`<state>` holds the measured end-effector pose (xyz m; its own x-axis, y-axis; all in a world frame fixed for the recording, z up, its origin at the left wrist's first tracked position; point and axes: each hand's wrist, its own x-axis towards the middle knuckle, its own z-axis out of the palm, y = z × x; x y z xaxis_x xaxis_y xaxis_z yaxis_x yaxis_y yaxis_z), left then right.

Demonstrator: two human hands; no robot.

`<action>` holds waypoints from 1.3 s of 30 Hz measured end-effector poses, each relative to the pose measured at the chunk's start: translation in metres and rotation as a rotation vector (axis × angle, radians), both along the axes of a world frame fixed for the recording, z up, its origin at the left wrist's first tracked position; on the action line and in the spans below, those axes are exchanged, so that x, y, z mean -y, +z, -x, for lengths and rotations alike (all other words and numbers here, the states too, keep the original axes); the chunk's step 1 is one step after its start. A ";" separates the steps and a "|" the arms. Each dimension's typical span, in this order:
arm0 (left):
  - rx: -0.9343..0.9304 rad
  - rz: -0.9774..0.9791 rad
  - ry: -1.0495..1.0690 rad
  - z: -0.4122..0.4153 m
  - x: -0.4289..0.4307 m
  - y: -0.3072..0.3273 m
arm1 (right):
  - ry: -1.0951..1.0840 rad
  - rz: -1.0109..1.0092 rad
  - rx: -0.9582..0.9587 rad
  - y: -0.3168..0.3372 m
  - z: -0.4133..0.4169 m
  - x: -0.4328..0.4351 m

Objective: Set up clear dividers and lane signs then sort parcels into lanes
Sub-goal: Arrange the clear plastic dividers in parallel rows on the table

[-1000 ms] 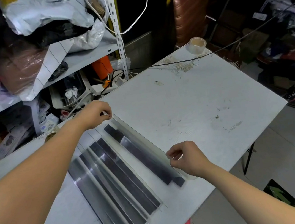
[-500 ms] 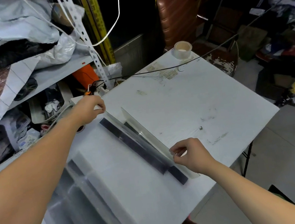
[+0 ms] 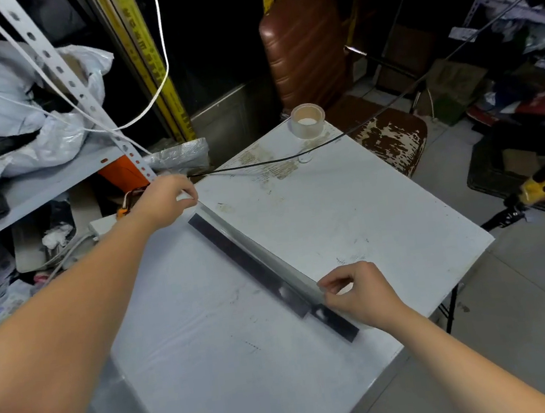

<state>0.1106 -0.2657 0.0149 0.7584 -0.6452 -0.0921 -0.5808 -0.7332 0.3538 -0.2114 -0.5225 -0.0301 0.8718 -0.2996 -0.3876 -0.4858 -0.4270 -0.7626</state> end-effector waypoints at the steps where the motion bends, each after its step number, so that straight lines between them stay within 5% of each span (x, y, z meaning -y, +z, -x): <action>1: 0.004 -0.001 0.001 -0.004 0.008 -0.001 | -0.013 -0.009 0.004 0.000 0.000 0.004; 19: -0.001 0.070 -0.131 -0.054 0.134 -0.013 | -0.262 -0.024 0.112 -0.001 0.003 0.050; 39: -0.068 0.070 -0.176 -0.070 0.152 -0.037 | -0.332 -0.027 0.094 -0.010 0.008 0.052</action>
<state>0.1804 -0.4173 -0.0221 0.6270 -0.7739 -0.0891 -0.6710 -0.5946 0.4429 -0.2193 -0.5746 -0.0398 0.7605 -0.5638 -0.3222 -0.5222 -0.2360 -0.8195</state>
